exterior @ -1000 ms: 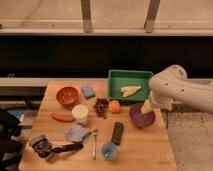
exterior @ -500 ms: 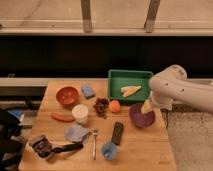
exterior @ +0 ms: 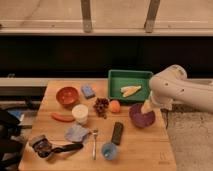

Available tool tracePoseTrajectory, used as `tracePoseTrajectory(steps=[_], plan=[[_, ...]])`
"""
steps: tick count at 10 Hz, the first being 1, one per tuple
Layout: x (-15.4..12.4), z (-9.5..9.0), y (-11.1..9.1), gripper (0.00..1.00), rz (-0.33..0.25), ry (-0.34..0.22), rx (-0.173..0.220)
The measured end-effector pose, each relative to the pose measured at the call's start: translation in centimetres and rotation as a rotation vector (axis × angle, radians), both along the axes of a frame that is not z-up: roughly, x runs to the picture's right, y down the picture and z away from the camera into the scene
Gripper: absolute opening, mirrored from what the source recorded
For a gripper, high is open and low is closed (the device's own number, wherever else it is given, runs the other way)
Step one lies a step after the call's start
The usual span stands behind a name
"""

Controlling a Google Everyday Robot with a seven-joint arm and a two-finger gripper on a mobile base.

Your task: Place towel in tray

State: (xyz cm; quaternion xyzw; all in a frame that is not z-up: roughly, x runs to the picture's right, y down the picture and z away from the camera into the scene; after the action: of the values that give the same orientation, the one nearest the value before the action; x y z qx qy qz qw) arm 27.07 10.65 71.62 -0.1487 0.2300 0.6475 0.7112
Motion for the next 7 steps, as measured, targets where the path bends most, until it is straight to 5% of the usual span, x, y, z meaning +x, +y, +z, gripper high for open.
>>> tracePoseTrajectory(steps=[4,7], plan=[[-0.8,0.2,-0.6,0.79,-0.032,-0.011,0.018],[-5.6,0.8,-1.6,0.79,-0.122,-0.092,0.033]])
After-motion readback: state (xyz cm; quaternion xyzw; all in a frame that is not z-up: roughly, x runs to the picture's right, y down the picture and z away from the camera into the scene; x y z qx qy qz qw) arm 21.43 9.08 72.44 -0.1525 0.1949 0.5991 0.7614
